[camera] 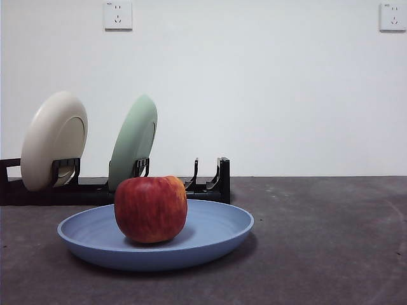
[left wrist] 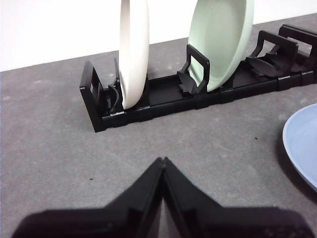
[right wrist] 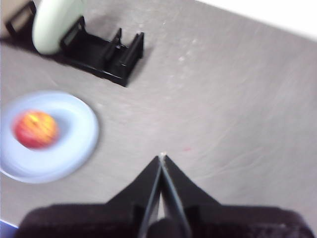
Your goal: Take the blue plate from the plate rack,put the plate on the table,take the apple from the table,put the apple in the plate
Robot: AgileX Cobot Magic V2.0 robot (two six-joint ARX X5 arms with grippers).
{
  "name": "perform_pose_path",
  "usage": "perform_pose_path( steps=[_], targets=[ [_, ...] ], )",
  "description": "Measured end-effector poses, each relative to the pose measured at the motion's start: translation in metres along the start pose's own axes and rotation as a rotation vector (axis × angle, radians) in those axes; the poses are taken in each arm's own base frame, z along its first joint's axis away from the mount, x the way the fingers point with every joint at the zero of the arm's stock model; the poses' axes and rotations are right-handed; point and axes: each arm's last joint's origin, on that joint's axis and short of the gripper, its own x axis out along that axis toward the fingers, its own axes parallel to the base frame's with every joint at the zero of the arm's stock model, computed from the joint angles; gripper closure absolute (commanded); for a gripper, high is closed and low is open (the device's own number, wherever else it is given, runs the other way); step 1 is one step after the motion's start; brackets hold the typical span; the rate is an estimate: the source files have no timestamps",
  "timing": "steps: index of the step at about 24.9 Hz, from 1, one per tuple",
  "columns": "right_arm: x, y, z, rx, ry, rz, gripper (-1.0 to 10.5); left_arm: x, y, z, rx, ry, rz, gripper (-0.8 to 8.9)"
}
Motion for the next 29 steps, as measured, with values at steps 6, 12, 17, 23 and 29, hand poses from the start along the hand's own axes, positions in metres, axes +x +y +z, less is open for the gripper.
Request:
perform_pose_path(
  steps=[6, 12, 17, 23, 29],
  targets=[
    [-0.002, -0.023, -0.004, -0.048, 0.024, -0.138, 9.5, 0.001, 0.000, -0.001, -0.002, 0.012, -0.001, 8.17],
    [0.008, -0.052, -0.023, 0.213, -0.249, -0.328, 9.5, 0.001, 0.000, -0.001, -0.002, 0.013, -0.002, 8.17],
    [0.039, -0.048, -0.061, 0.105, -0.405, -0.294, 9.5, 0.001, 0.000, -0.001, -0.002, 0.014, -0.002, 8.17],
    [0.096, -0.037, -0.121, 0.058, -0.503, -0.296, 9.5, 0.001, 0.000, -0.001, -0.002, 0.014, -0.002, 8.17],
    [0.150, -0.024, -0.188, 0.101, -0.638, -0.332, 9.5, 0.001, 0.000, -0.001, -0.002, 0.014, -0.002, 8.17]
  ],
)
